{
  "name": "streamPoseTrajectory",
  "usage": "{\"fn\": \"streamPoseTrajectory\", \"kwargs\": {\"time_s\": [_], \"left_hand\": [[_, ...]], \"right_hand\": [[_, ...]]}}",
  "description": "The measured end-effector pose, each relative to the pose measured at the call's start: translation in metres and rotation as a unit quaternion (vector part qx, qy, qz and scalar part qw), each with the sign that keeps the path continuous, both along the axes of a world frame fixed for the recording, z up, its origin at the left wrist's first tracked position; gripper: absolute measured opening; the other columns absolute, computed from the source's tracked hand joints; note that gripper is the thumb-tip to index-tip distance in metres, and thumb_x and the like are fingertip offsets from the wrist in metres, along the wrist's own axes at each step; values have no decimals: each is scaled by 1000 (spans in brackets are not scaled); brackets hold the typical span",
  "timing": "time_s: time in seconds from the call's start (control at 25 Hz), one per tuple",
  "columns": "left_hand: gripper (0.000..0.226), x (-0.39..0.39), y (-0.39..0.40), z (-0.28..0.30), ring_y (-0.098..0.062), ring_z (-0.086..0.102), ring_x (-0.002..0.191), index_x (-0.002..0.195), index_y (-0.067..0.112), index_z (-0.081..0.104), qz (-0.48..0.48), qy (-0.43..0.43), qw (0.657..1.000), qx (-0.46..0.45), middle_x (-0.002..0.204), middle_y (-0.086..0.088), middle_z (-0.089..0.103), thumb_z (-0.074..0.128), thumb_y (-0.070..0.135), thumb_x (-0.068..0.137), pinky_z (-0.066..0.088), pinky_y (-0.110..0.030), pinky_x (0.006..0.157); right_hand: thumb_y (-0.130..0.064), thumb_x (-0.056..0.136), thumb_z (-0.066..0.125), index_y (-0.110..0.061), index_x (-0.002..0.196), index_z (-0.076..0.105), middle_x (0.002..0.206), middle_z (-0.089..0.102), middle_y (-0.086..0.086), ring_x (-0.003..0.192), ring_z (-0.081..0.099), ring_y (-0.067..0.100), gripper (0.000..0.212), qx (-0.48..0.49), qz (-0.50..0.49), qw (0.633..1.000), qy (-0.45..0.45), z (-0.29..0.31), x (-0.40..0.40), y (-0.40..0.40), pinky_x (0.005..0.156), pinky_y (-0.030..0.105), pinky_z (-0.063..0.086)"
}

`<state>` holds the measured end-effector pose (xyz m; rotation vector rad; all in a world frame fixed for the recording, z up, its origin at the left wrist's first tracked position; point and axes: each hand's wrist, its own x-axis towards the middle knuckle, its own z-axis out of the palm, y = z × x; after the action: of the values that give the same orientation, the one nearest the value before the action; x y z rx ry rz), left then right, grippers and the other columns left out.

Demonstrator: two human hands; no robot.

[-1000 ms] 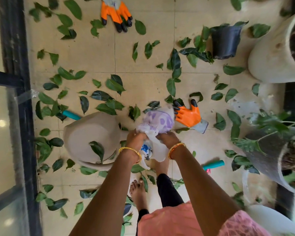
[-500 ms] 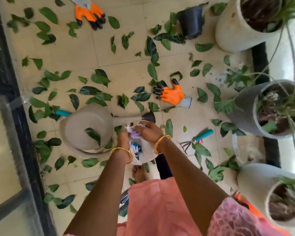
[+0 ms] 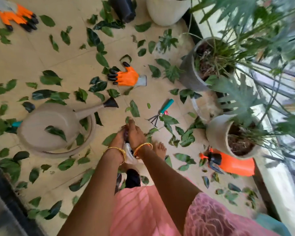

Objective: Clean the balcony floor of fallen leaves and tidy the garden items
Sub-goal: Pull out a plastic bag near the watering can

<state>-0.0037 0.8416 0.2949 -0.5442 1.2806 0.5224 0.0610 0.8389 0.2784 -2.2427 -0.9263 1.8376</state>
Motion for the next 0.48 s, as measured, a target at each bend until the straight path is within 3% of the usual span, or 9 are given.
{"fn": "streamPoseTrajectory", "kwargs": {"time_s": [0.08,0.2,0.28,0.4,0.48], "left_hand": [[34,18,-1,-3,-26,56,92,94,13,61,-47,2,999,2,108,-13,62,42,41,96,40,-36,85],[29,47,-4,-15,-24,53,99,78,15,56,-112,73,991,9,112,-8,57,41,27,99,46,-28,74],[26,64,-12,-34,-25,55,98,77,15,59,-161,113,980,16,116,-11,61,46,30,94,47,-28,83],[27,94,-26,-69,-27,58,87,85,10,66,-212,164,963,21,106,-15,63,52,32,87,45,-31,83],[37,116,-25,-75,-27,57,77,107,3,65,-237,182,954,32,114,-17,63,53,31,87,45,-27,73]], "right_hand": [[-56,97,14,-12,130,50,136,50,16,124,45,31,66,-14,28,1000,-4,-9,23,-2,110,47,28],[-56,97,16,-13,135,46,139,48,13,127,44,30,64,-16,-11,998,56,-25,53,-10,112,43,29],[-54,98,19,-10,135,47,141,46,14,128,44,30,64,-31,-17,998,47,-37,75,-16,111,37,29],[-46,98,32,-8,127,55,135,51,19,124,47,35,54,-58,17,998,-25,-60,126,-28,104,35,36],[-30,94,45,-2,110,63,120,60,22,114,54,36,38,-58,52,992,-97,-81,169,-40,91,32,44]]}}
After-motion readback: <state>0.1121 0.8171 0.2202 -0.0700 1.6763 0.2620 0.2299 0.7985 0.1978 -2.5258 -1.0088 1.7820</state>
